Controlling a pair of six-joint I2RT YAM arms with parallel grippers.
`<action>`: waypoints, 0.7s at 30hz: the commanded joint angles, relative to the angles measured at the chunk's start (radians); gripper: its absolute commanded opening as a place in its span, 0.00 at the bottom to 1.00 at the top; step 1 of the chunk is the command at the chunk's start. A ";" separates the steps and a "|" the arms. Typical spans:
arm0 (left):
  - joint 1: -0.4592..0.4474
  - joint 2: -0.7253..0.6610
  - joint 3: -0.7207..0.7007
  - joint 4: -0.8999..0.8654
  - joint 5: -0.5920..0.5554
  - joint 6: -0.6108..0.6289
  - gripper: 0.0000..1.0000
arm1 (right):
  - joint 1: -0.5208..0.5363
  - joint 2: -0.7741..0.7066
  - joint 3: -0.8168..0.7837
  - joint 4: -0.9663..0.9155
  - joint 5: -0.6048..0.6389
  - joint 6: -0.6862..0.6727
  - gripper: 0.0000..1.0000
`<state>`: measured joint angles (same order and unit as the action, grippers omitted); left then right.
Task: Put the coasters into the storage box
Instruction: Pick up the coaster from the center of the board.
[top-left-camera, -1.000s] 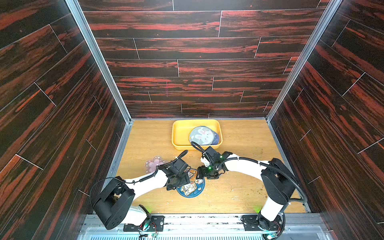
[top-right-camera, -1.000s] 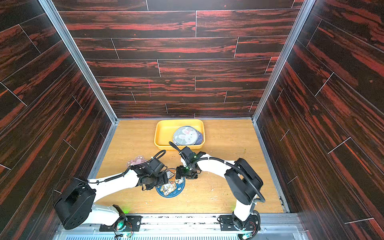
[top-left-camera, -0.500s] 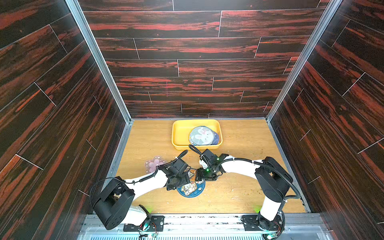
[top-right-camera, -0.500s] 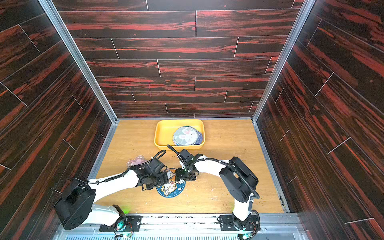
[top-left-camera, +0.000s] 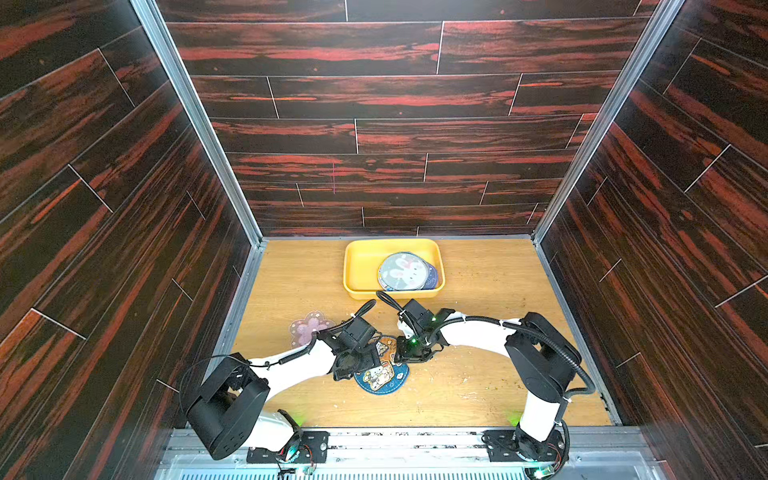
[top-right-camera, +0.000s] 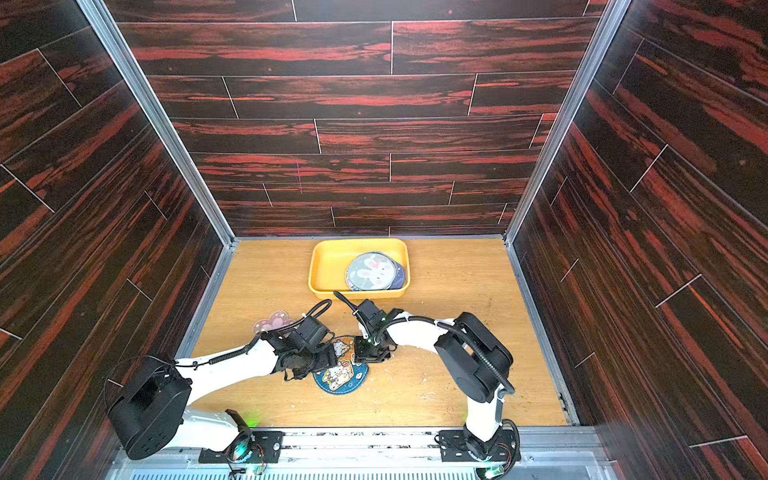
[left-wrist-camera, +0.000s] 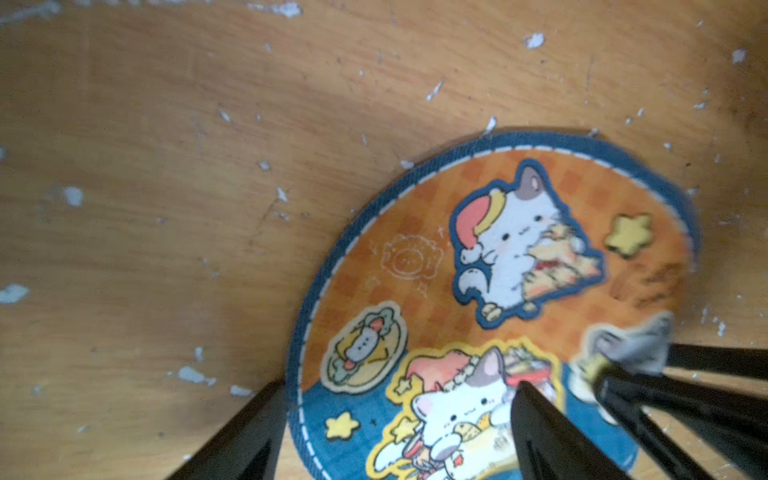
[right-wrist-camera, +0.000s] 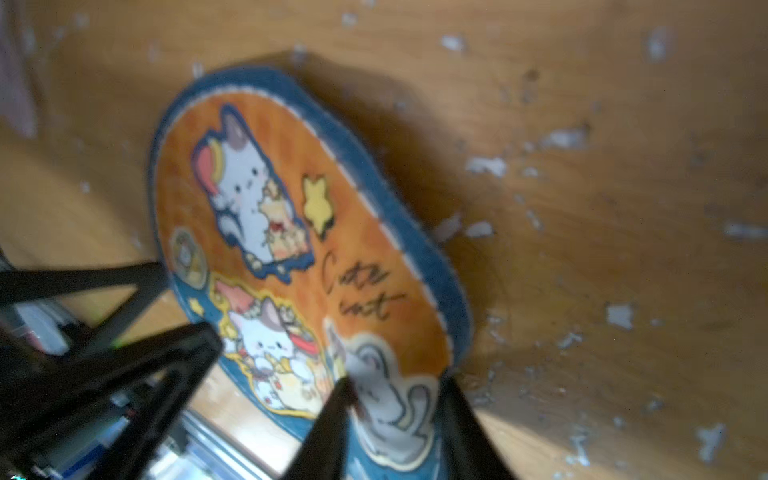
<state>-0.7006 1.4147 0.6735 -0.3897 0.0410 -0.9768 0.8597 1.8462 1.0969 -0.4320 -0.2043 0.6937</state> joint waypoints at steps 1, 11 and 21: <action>-0.007 0.021 -0.055 -0.010 0.052 -0.022 0.87 | 0.010 0.023 -0.009 -0.001 -0.003 0.004 0.19; 0.002 -0.110 -0.054 -0.093 -0.006 -0.035 0.92 | -0.014 -0.096 0.000 -0.042 -0.021 -0.020 0.00; 0.075 -0.228 -0.074 -0.127 0.012 -0.017 0.96 | -0.080 -0.183 0.207 -0.231 -0.049 -0.105 0.00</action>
<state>-0.6399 1.2228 0.6125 -0.4725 0.0525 -0.9989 0.8028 1.7264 1.2324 -0.5819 -0.2352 0.6270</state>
